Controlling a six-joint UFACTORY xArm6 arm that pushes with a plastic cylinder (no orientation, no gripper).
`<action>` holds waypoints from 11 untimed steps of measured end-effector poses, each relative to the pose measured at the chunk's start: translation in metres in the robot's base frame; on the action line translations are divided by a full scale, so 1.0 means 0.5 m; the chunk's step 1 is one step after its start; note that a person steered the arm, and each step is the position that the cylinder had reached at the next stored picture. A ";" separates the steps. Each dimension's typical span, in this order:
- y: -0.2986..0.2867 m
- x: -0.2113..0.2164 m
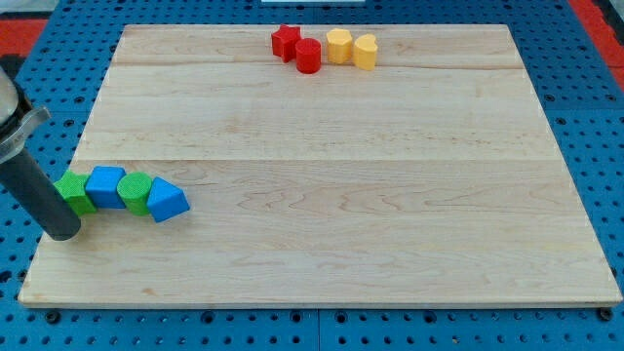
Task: Slide the blue triangle to the right of the green circle
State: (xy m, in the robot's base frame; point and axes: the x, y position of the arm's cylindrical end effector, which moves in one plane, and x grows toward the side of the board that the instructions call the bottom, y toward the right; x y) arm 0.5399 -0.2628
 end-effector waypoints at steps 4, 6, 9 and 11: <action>-0.008 -0.044; 0.041 -0.016; 0.104 -0.006; 0.149 -0.006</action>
